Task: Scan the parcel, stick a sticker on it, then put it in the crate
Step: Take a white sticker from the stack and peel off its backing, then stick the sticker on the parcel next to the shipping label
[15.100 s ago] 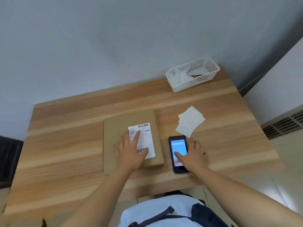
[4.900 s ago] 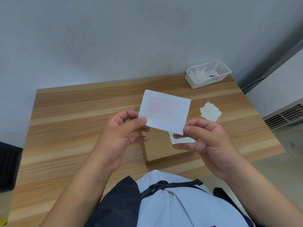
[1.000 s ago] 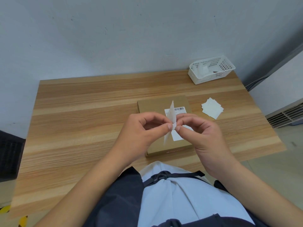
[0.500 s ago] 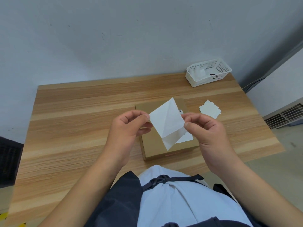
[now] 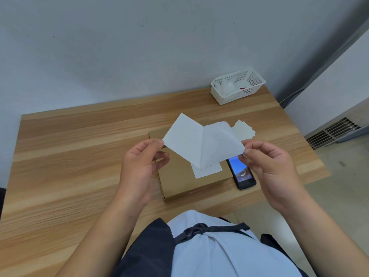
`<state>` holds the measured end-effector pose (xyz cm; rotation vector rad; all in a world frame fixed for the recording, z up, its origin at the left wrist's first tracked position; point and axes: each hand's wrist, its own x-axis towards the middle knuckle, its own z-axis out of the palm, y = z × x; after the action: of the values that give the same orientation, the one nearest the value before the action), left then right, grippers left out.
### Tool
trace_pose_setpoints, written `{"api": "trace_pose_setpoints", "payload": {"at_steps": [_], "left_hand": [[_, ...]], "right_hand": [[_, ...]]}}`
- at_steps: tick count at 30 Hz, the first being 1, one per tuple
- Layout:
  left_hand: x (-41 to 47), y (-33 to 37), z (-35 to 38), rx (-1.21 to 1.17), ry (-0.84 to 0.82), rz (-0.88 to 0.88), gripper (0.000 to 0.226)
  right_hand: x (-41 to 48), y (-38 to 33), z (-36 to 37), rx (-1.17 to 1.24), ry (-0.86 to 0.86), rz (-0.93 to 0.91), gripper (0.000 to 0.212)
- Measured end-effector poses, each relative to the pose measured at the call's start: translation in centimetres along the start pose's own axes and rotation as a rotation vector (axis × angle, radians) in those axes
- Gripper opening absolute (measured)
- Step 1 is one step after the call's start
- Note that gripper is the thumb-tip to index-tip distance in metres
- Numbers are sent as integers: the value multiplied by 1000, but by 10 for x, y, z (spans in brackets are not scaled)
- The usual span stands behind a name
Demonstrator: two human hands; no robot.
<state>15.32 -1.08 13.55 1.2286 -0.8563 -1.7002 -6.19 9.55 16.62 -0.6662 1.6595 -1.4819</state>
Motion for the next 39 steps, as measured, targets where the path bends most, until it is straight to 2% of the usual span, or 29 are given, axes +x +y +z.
{"api": "trace_pose_setpoints", "payload": {"at_steps": [10,15,20,24,33,39], "left_hand": [[9,-10,34,-150,111,36,16],[14,-15,55,-199,185,38,16],[16,-19,76,-148,237,11,16],[18,-19,96,-105,256,25,24],[32,-24,137,27,324,38,21],[44,-28,165,71,370,5,15]], "right_hand": [[29,5,-48,76,110,9,41],[55,6,-79,81,135,24,32],[92,-2,-97,131,133,48,35],[124,-11,-101,145,91,58,28],[213,12,-123,120,52,230,11],[296,26,-124,205,32,352,13]]}}
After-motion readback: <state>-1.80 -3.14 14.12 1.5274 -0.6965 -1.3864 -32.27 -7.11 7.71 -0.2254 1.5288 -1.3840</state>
